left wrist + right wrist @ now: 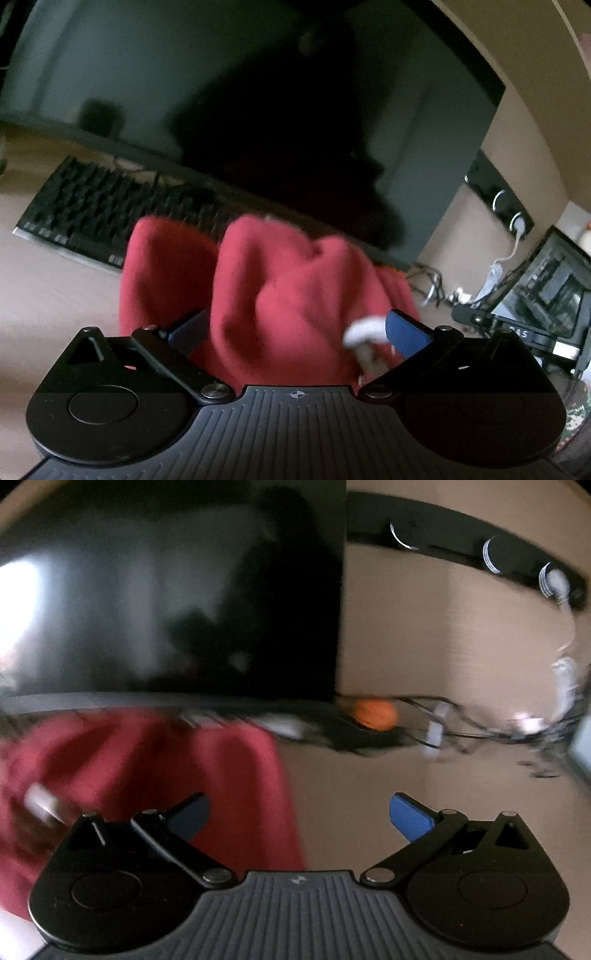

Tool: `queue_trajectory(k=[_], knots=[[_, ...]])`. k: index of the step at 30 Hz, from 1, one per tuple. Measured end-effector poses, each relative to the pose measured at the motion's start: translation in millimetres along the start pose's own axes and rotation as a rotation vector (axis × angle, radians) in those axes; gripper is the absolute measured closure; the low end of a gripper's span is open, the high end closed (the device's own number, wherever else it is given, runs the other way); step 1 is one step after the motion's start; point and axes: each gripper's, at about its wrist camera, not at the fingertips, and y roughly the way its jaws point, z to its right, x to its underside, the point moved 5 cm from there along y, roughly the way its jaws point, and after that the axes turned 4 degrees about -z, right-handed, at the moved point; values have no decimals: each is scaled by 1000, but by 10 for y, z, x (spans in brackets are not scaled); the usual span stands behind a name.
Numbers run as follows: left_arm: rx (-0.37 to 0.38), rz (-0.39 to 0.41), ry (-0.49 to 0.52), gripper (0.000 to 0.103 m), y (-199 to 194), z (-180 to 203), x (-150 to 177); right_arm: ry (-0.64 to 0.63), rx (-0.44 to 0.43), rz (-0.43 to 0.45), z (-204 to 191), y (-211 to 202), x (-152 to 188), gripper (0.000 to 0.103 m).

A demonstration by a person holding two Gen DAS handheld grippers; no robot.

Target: Fold clothes

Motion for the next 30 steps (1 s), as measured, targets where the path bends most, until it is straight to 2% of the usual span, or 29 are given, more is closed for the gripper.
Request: queue_trajectory(k=[2, 5, 7, 9, 12, 14, 18, 20, 24, 27, 30], knots=[[-61, -17, -21, 0, 19, -78, 108, -9, 61, -56, 20, 159, 158, 0], [-152, -42, -52, 0, 43, -195, 270, 7, 26, -199, 81, 462, 400, 0], [-208, -57, -70, 0, 56, -263, 368, 53, -15, -192, 168, 427, 415, 0], [-223, -59, -56, 0, 62, -231, 349, 60, -39, -174, 229, 319, 381, 0], [-195, 29, -20, 0, -46, -137, 139, 72, -73, -110, 278, 179, 274, 0], [-203, 107, -27, 0, -105, -152, -37, 93, -104, -57, 257, 128, 154, 0], [-216, 126, -82, 0, 92, -350, -306, 103, -199, 21, 7, 2, -22, 0], [-207, 99, -109, 0, 296, -483, -397, 89, -248, 15, -147, -32, -30, 0], [-182, 131, -85, 0, 168, -392, -429, 12, -330, -52, -412, 30, 86, 0], [-163, 154, -67, 0, 71, -324, -454, -54, -310, -118, -510, 98, 265, 0], [-145, 178, -49, 0, -26, -255, -478, -58, -287, -133, -508, 108, 339, 0]])
